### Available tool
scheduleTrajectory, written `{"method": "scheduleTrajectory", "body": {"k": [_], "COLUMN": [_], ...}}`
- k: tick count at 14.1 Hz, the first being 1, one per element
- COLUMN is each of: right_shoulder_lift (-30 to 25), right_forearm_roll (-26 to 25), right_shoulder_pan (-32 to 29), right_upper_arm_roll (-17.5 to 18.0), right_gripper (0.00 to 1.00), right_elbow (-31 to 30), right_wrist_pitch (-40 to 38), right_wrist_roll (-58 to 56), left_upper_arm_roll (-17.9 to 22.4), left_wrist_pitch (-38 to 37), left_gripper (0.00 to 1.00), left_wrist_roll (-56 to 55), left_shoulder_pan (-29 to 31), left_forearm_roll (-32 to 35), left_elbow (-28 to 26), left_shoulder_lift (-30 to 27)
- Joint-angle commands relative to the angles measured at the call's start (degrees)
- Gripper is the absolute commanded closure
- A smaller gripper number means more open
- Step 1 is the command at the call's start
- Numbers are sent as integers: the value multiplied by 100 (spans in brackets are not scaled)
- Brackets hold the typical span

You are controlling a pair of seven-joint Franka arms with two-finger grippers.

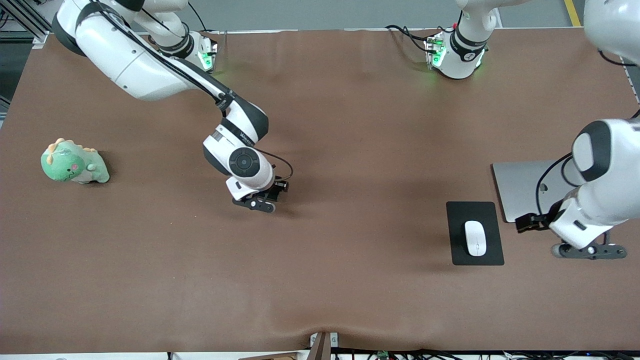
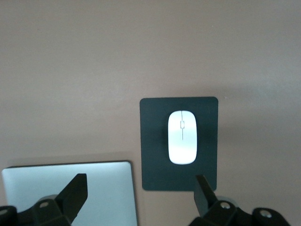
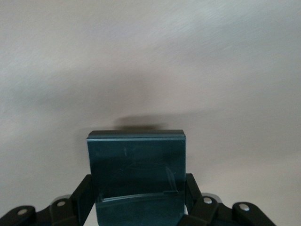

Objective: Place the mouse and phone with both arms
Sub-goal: 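Release the mouse and raise the left gripper while the right gripper carries the phone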

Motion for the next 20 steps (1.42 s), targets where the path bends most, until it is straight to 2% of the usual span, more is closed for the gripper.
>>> {"method": "scheduleTrajectory", "body": {"k": [1, 2, 4, 7, 11, 13, 15, 16, 17, 20], "right_shoulder_lift": [-347, -539, -882, -1146, -1744, -1964, -2148, -2237, -2298, -2378], "right_forearm_roll": [431, 818, 1181, 1252, 1437, 1446, 1437, 1437, 1437, 1437], "right_shoulder_pan": [-375, -498, -814, -1253, -1859, -2210, -2589, -2617, -2608, -2617], "right_upper_arm_roll": [146, 103, 76, 85, -188, -214, -266, -476, -704, -1320], "right_gripper": [100, 100, 100, 100, 100, 100, 100, 100, 100, 100], "right_elbow": [-66, -66, -118, -162, -934, -1382, -1891, -2207, -2445, -3009], "right_wrist_pitch": [-342, -570, -992, -1502, -1356, -996, -470, -67, 285, 1148], "right_wrist_roll": [-546, -915, -1548, -2278, -3535, -4053, -4712, -5011, -5310, -6286], "left_upper_arm_roll": [-120, -199, -409, -620, -841, -658, -36, 324, 458, 486], "left_wrist_pitch": [-398, -644, -1215, -1944, -2737, -2808, -2808, -2817, -2826, -2861], "left_gripper": [0, 0, 0, 0, 0, 0, 0, 0, 0, 0], "left_wrist_roll": [77, 86, 7, -247, -362, -354, -275, -248, -231, -213], "left_shoulder_pan": [-3, -3, -3, -3, 23, -203, -773, -1055, -1136, -1119], "left_forearm_roll": [-96, -104, -104, -297, -595, -702, -702, -693, -702, -702], "left_elbow": [-178, -178, -187, -213, -222, -213, -169, -187, -187, -204], "left_shoulder_lift": [-471, -612, -893, -1342, -2001, -2230, -2353, -2441, -2503, -2722]}}
